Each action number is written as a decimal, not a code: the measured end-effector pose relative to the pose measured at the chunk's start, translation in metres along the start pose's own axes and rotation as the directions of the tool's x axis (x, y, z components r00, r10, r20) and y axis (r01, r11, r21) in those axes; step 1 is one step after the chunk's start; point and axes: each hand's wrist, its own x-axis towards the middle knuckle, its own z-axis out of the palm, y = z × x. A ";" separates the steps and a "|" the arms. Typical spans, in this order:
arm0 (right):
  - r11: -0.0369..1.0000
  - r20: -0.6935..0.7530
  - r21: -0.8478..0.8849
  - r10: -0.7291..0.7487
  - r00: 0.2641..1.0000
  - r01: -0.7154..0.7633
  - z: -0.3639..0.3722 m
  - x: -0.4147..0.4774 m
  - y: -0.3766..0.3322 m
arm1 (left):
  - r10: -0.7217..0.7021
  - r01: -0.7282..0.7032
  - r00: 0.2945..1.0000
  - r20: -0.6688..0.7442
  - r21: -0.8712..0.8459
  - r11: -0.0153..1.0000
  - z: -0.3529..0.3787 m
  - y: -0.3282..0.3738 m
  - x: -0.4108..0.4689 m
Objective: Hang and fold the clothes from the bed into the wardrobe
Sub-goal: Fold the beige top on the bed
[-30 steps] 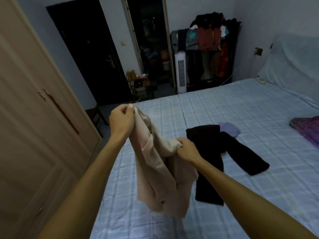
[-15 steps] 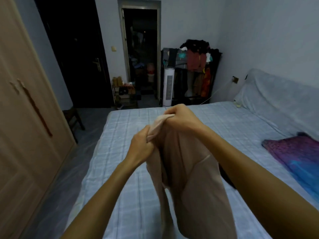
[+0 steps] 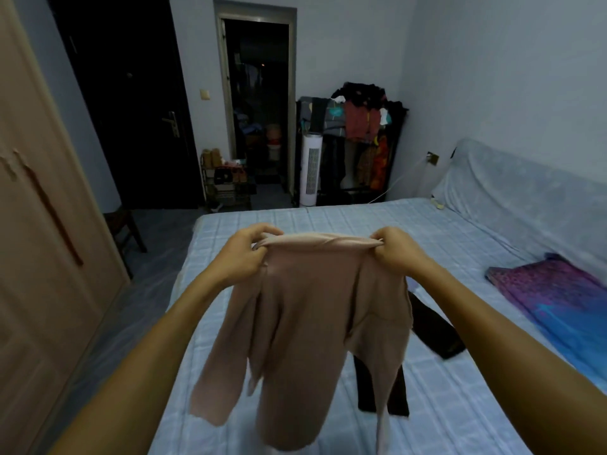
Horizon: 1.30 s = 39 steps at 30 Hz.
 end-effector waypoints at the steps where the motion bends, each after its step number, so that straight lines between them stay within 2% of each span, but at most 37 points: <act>1: 0.998 -0.039 0.054 0.015 0.999 -0.013 0.001 -0.001 0.001 | -0.036 0.038 0.999 0.021 -0.106 0.994 -0.002 0.001 -0.001; 3: 0.989 -0.071 0.147 0.009 0.997 0.002 0.000 -0.003 0.002 | -0.073 0.075 0.997 0.015 -0.227 0.971 -0.007 -0.001 0.000; 5: 0.979 -0.062 0.196 -0.037 0.997 0.049 -0.002 -0.004 -0.001 | -0.079 0.079 0.997 0.009 -0.197 0.977 -0.012 -0.004 0.004; 8: 0.972 -0.024 0.225 -0.071 0.997 0.075 -0.004 0.000 -0.006 | -0.096 0.108 0.984 0.152 -0.071 0.992 -0.014 -0.005 0.005; 10: 0.964 -0.040 0.256 -0.060 0.997 0.069 -0.005 0.006 -0.007 | -0.110 0.076 0.954 0.278 0.129 0.989 -0.013 -0.010 0.003; 11: 0.959 -0.057 0.275 -0.055 0.997 0.068 -0.006 0.009 -0.008 | -0.104 0.039 0.950 0.293 0.217 0.975 -0.010 -0.015 0.004; 13: 0.949 -0.085 0.307 -0.051 0.995 0.074 -0.006 0.016 -0.010 | -0.056 -0.008 0.969 0.240 0.259 0.966 -0.005 -0.025 0.008; 16: 0.924 -0.142 0.371 -0.041 0.989 0.091 -0.003 0.027 -0.014 | -0.034 0.009 0.991 0.126 0.195 0.981 -0.007 -0.032 0.013; 19: 0.891 -0.208 0.443 -0.011 0.978 0.104 0.000 0.035 -0.019 | -0.012 -0.011 0.992 0.126 0.177 0.984 -0.014 -0.040 0.018; 21: 0.875 -0.220 0.467 -0.030 0.975 0.132 -0.001 0.037 -0.019 | -0.021 0.013 0.995 0.097 0.079 0.997 -0.015 -0.046 0.020; 23: 0.882 -0.114 0.450 -0.098 0.989 0.139 -0.003 0.036 -0.018 | -0.092 0.095 0.995 0.037 -0.091 0.991 -0.014 -0.048 0.022; 26: 0.949 0.228 0.297 -0.178 0.957 0.106 -0.006 0.033 -0.016 | -0.288 0.251 0.954 -0.086 -0.300 0.920 -0.007 -0.048 0.028; 29: 0.980 0.422 0.126 -0.195 0.886 0.156 -0.001 0.031 -0.009 | -0.356 0.302 0.902 -0.245 -0.232 0.925 -0.003 -0.049 0.035; 31: 0.981 0.443 0.011 -0.178 0.879 0.193 0.009 0.032 0.000 | -0.336 0.295 0.901 -0.274 -0.180 0.938 -0.002 -0.051 0.037; 33: 0.975 0.390 -0.088 -0.156 0.908 0.205 0.019 0.035 0.008 | -0.271 0.248 0.929 -0.253 -0.118 0.961 -0.003 -0.053 0.036; 35: 0.977 0.277 -0.125 -0.135 0.951 0.175 0.030 0.039 0.018 | -0.158 0.147 0.951 -0.265 -0.058 0.987 -0.006 -0.053 0.033; 37: 0.990 0.124 -0.085 -0.104 0.987 0.115 0.040 0.041 0.031 | -0.044 0.049 0.952 -0.304 0.009 0.999 -0.011 -0.053 0.028; 39: 0.996 -0.024 0.043 -0.072 0.997 0.073 0.048 0.040 0.039 | -0.013 0.017 0.941 -0.339 0.009 1.000 -0.014 -0.055 0.023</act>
